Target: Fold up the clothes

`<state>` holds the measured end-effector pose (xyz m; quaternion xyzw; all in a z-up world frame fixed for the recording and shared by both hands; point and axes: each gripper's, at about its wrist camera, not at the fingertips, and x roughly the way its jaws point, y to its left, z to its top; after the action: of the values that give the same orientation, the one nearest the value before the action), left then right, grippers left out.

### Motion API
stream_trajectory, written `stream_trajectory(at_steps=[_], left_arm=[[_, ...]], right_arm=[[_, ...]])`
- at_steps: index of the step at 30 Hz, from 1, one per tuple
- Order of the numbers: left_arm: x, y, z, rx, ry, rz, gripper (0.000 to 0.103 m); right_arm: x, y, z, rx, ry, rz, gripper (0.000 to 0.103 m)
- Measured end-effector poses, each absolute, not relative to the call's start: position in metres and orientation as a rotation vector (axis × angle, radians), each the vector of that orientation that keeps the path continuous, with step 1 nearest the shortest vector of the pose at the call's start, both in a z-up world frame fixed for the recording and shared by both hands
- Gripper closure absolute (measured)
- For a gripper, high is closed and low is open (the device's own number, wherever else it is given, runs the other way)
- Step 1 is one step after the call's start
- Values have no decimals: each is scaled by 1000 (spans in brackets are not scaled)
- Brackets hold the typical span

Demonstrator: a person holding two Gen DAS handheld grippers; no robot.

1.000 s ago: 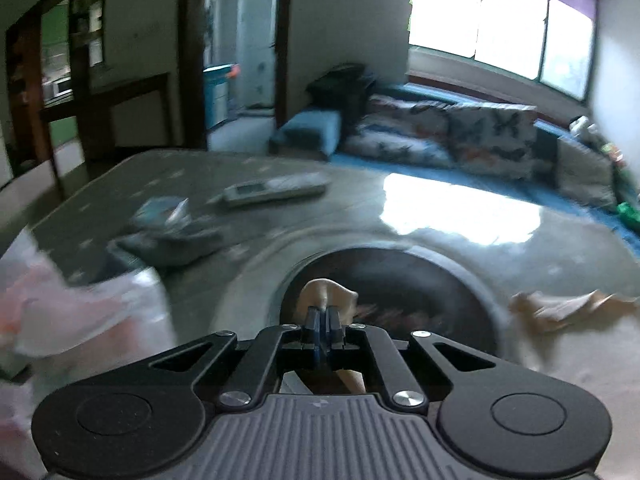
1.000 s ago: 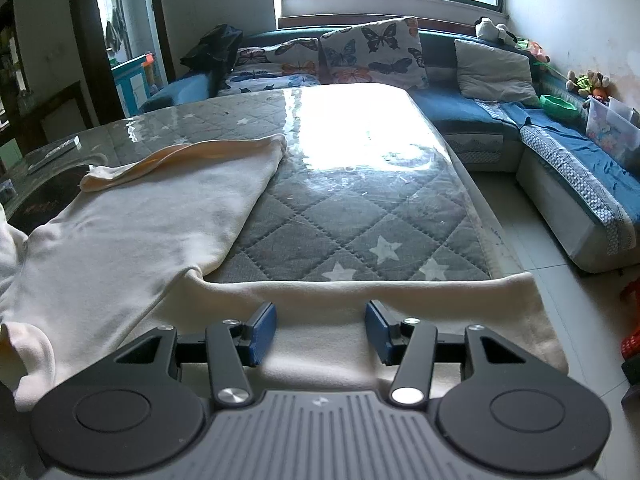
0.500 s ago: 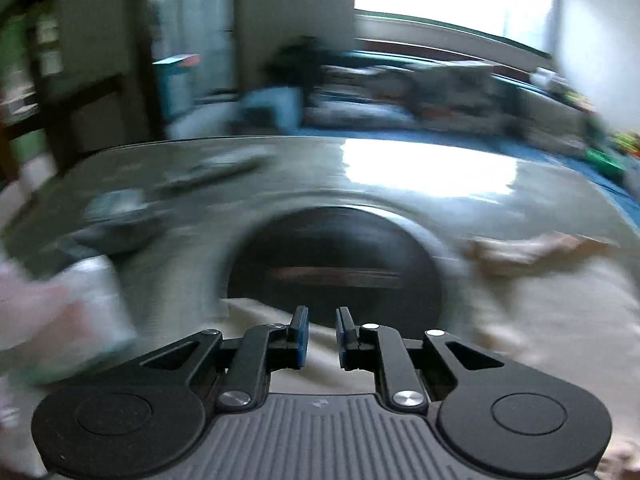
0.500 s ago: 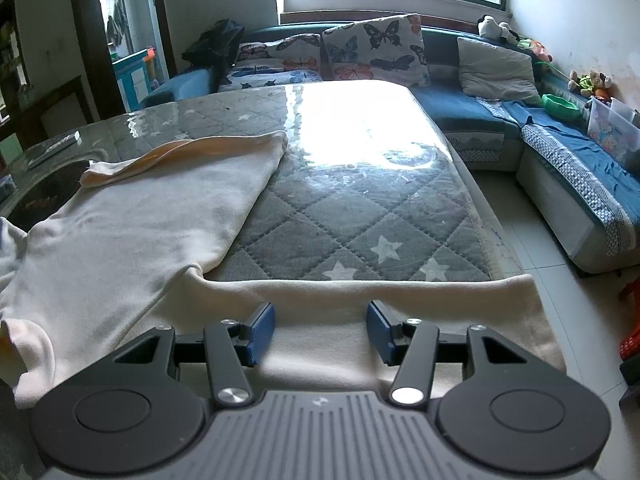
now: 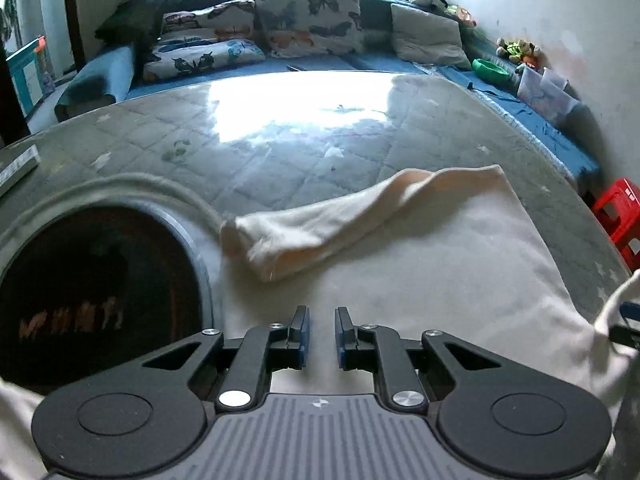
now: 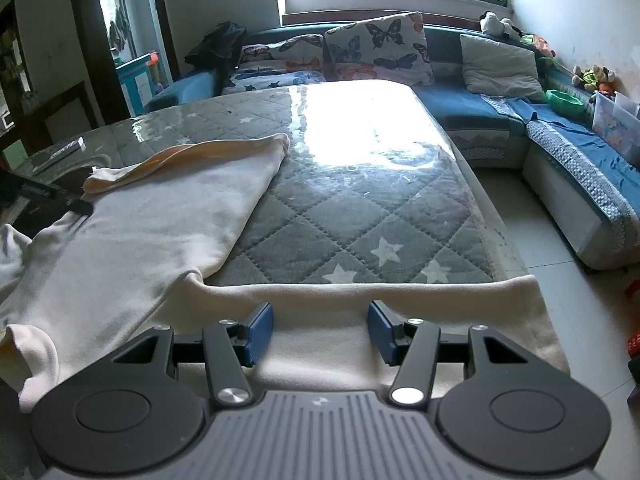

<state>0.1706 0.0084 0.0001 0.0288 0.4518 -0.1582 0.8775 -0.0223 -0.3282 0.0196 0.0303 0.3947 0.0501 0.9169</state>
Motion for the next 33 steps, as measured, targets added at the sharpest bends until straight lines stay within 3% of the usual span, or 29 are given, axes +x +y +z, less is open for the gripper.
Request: stream_trajectory(at_steps=[8,12,15,24,33], left_arm=[[217,22,11,-24,904,-253,87],[239,35,17,-132,869,-192,75],[243,42,22,-165,849,-164,74],[157,51,22,-76,870,-277,73],[78,64,5,-114,870,-360,82]], right_arm=[[-22,-330,18,79,803,113,46],[-20,-329,18,71,804,117,45],[-19,-331,18,74,804,119,45],[-23,-316,35,-3,740,138,46],[-39,-271,51,-42,693,293,46]])
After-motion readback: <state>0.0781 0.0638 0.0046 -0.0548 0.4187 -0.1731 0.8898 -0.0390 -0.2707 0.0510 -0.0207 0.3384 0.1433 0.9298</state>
